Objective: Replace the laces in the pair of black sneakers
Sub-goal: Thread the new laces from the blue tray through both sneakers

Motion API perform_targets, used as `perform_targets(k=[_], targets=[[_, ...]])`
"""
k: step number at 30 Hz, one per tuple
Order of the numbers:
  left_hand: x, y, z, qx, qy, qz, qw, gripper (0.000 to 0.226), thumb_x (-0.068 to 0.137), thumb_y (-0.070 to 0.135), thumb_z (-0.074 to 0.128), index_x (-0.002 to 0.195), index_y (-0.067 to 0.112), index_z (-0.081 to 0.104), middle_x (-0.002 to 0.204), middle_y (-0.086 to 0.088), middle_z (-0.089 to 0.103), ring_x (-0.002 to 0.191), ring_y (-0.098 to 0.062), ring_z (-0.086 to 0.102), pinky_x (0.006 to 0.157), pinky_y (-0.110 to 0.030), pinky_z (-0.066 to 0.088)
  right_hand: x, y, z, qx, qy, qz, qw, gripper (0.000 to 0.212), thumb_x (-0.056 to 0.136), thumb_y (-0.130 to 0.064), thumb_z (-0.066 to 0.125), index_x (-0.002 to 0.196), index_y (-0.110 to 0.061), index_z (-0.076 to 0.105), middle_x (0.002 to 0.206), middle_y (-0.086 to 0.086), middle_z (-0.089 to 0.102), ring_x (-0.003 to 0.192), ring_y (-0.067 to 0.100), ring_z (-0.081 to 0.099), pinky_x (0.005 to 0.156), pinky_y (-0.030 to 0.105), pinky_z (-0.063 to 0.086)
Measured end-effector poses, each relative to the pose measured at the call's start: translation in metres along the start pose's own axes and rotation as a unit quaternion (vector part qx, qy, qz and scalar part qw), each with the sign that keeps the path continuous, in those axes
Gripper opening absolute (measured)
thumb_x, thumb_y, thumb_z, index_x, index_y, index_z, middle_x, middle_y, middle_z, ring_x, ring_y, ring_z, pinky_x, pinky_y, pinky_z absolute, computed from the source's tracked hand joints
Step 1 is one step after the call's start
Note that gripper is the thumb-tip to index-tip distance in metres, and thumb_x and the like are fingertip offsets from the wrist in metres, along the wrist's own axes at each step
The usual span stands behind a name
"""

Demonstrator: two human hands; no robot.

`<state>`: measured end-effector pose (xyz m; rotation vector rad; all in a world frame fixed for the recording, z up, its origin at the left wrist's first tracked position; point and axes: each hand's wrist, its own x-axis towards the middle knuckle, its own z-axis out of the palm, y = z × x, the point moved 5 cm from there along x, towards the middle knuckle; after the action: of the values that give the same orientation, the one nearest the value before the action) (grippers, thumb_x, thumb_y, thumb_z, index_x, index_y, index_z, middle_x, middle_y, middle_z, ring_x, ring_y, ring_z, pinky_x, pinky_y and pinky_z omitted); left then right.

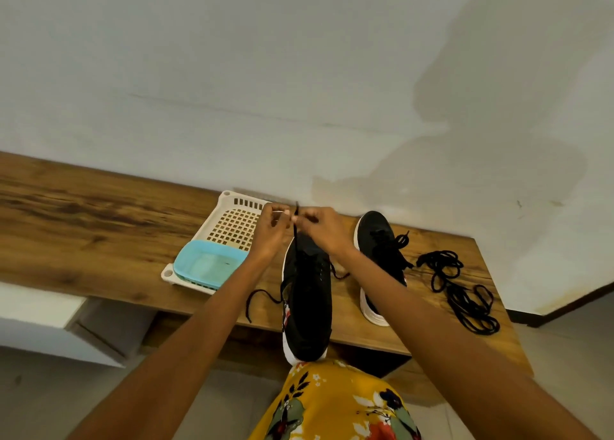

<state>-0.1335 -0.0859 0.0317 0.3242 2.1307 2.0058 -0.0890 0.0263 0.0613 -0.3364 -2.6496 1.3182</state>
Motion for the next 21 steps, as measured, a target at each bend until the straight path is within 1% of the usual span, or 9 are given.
perform_targets(k=[2,5,7,9,11,13,17,19,21], targets=[[-0.006,0.001,0.002,-0.047,-0.040,-0.031,0.998,0.025,0.099,0.019,0.043,0.118,0.007,0.051,0.105,-0.001,0.061,0.096,-0.013,0.059,0.074,-0.016,0.049,0.004,-0.035,-0.026,0.100,0.057,-0.018,0.993,0.017,0.091,-0.023,0.062,0.091,-0.009,0.072,0.075,0.004,0.066,0.065,0.008,0.056,0.070,0.026,0.050],[-0.017,0.002,0.016,0.021,-0.127,-0.040,0.991,0.020,0.097,0.015,0.047,0.110,0.005,0.060,0.100,-0.004,0.065,0.092,-0.013,0.059,0.086,-0.019,0.046,0.009,-0.081,-0.069,0.260,0.119,-0.039,0.957,0.017,0.091,-0.014,0.062,0.101,-0.003,0.070,0.077,0.003,0.066,0.067,0.010,0.059,0.075,0.024,0.055],[-0.022,0.007,0.019,0.048,-0.129,-0.035,0.990,0.018,0.097,0.012,0.048,0.100,0.001,0.063,0.085,-0.004,0.066,0.077,-0.013,0.059,0.076,-0.018,0.047,0.007,-0.101,-0.093,0.318,0.150,-0.055,0.935,0.014,0.091,-0.014,0.063,0.099,-0.005,0.069,0.076,0.002,0.064,0.066,0.011,0.059,0.074,0.024,0.056],[-0.020,0.017,0.011,0.042,-0.066,-0.019,0.997,0.019,0.097,0.010,0.048,0.094,-0.001,0.064,0.074,-0.002,0.064,0.067,-0.011,0.060,0.067,-0.020,0.051,0.003,-0.110,-0.110,0.334,0.171,-0.067,0.924,0.012,0.091,-0.015,0.063,0.097,-0.007,0.069,0.076,0.002,0.064,0.066,0.011,0.059,0.074,0.024,0.057],[-0.015,0.034,-0.006,0.027,0.022,0.007,0.999,0.020,0.097,0.012,0.049,0.094,0.002,0.065,0.070,-0.001,0.064,0.060,-0.006,0.061,0.062,-0.018,0.051,-0.004,-0.106,-0.117,0.327,0.186,-0.061,0.925,0.013,0.091,-0.016,0.063,0.098,-0.007,0.069,0.076,0.002,0.064,0.066,0.011,0.060,0.072,0.024,0.057],[-0.009,0.054,-0.021,-0.008,0.077,0.035,0.996,0.018,0.097,0.014,0.048,0.095,0.007,0.065,0.067,-0.002,0.063,0.052,-0.002,0.059,0.058,-0.017,0.051,-0.010,-0.095,-0.117,0.315,0.193,-0.047,0.928,0.014,0.091,-0.016,0.063,0.100,-0.006,0.069,0.076,0.002,0.064,0.066,0.010,0.059,0.071,0.023,0.057],[0.000,0.076,-0.043,-0.020,0.143,0.062,0.988,0.015,0.097,0.015,0.048,0.094,0.012,0.062,0.066,-0.002,0.061,0.049,-0.005,0.057,0.061,-0.030,0.051,-0.019,-0.074,-0.105,0.300,0.196,-0.020,0.933,0.014,0.090,-0.017,0.064,0.098,-0.008,0.070,0.074,0.001,0.064,0.064,0.008,0.059,0.071,0.024,0.057],[-0.002,0.073,-0.051,-0.010,0.173,0.061,0.983,0.015,0.097,0.016,0.048,0.095,0.011,0.062,0.065,-0.001,0.060,0.049,-0.006,0.056,0.060,-0.031,0.050,-0.021,-0.068,-0.096,0.296,0.192,-0.004,0.936,0.014,0.090,-0.018,0.064,0.097,-0.007,0.070,0.074,0.001,0.065,0.064,0.008,0.060,0.073,0.027,0.058],[-0.004,0.062,-0.054,0.026,0.170,0.037,0.984,0.018,0.097,0.017,0.049,0.097,0.006,0.063,0.069,-0.003,0.062,0.051,-0.005,0.057,0.060,-0.032,0.049,-0.022,-0.062,-0.085,0.285,0.176,0.017,0.942,0.017,0.090,-0.018,0.064,0.099,-0.005,0.070,0.075,0.002,0.065,0.065,0.009,0.060,0.077,0.030,0.058]])
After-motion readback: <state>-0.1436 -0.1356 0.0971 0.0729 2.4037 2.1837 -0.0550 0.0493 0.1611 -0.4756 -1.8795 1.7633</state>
